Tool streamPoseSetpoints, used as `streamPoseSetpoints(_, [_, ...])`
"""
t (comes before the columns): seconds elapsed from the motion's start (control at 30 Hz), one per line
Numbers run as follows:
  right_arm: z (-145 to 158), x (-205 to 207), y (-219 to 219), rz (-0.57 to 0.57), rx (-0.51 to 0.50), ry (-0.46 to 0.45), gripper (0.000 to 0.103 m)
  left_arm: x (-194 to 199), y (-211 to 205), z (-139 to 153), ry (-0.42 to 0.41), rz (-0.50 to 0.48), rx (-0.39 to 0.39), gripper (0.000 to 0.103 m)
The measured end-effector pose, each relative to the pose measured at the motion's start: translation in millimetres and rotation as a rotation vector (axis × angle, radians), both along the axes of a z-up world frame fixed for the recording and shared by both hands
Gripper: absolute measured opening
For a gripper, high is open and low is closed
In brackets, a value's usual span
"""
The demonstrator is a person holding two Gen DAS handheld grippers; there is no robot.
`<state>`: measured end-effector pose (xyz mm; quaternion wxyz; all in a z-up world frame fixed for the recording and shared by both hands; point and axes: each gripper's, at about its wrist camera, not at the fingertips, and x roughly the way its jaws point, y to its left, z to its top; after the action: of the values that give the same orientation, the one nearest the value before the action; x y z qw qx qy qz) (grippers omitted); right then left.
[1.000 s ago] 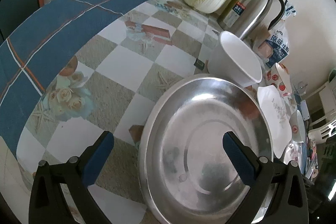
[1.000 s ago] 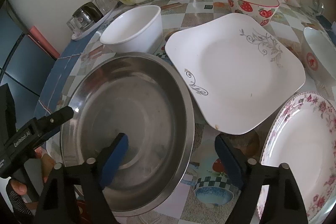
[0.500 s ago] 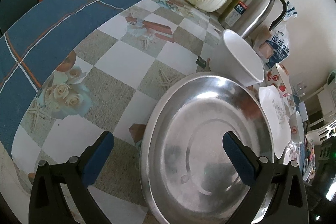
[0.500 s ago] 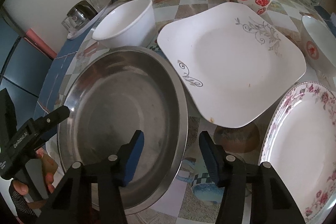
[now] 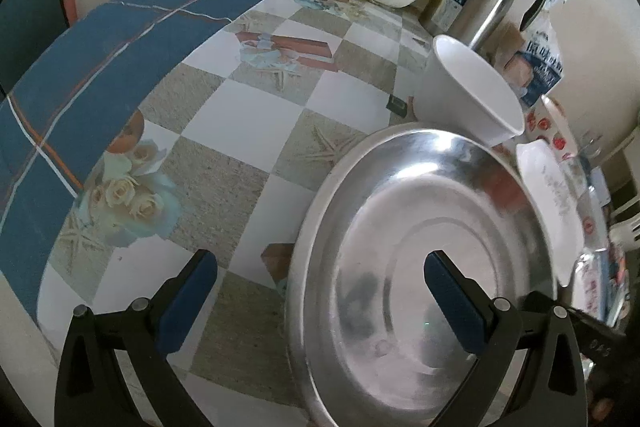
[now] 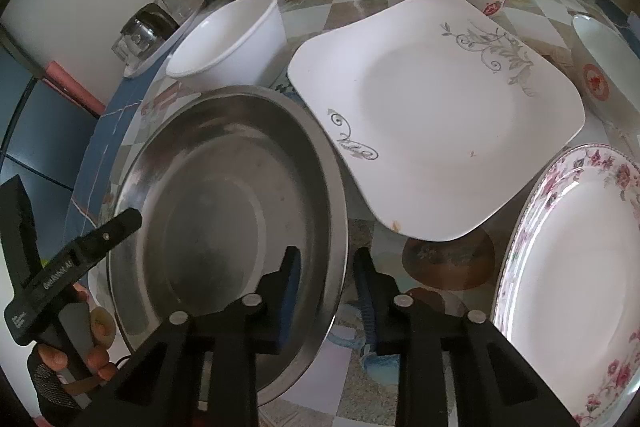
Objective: Organize plates and bowls
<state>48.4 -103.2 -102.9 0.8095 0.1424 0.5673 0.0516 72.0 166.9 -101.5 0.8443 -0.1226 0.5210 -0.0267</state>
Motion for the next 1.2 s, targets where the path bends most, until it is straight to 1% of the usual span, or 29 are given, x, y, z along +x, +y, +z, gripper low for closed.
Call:
streamPoseSetpoints(0.07, [0,0,0,-0.001,-0.002,0.001,0.028,1,1,0,0.005,0.016,0.014,0.103])
streamPoseSetpoints(0.17, [0,0,0,-0.002,-0.006,0.005,0.025,3,3,-2,0.019,0.022,0.041,0.103])
streamPoseSetpoints(0.23, [-1,0,-2,-0.003,-0.01,0.005,0.025,4,4,-3,0.024,0.025,0.051,0.099])
streamPoseSetpoints(0.3, [0,1,-2,-0.003,-0.01,0.004,0.023,4,3,-2,0.025,0.029,0.08,0.087])
streamPoseSetpoints(0.33, [0,1,-2,-0.003,-0.01,0.004,0.023,4,3,-1,0.026,0.028,0.093,0.084])
streamPoseSetpoints(0.37, [-1,1,-2,-0.003,-0.011,0.005,0.023,4,3,-1,0.027,0.029,0.105,0.077])
streamPoseSetpoints(0.43, [0,2,-2,-0.003,-0.011,0.005,0.023,7,4,-1,0.034,0.032,0.123,0.071])
streamPoseSetpoints(0.5, [-1,2,-2,-0.004,-0.013,0.006,0.023,10,3,0,0.036,0.028,0.142,0.06])
streamPoseSetpoints(0.53, [-1,2,-1,-0.004,-0.014,0.005,0.023,10,2,0,0.038,0.024,0.151,0.057])
streamPoseSetpoints(0.57, [-1,2,-1,-0.003,-0.015,0.005,0.023,10,1,0,0.036,0.017,0.15,0.053])
streamPoseSetpoints(0.6, [-1,2,0,0.001,-0.017,0.004,0.02,10,0,0,0.033,0.01,0.142,0.047])
streamPoseSetpoints(0.63, [-2,3,2,0.005,-0.018,0.004,0.018,10,-1,1,0.031,0.004,0.136,0.044])
streamPoseSetpoints(0.67, [-2,4,3,0.011,-0.016,0.005,0.016,11,-2,1,0.03,-0.003,0.132,0.039])
streamPoseSetpoints(0.77, [-2,4,6,0.022,-0.019,0.004,0.016,12,-9,2,0.027,-0.02,0.141,0.026])
streamPoseSetpoints(1.0, [-1,4,9,0.039,-0.011,0.016,0.015,9,-13,8,0.029,-0.013,0.189,0.026])
streamPoseSetpoints(1.2, [12,1,12,0.063,-0.002,-0.023,0.016,1,-14,26,0.006,0.002,0.231,0.024])
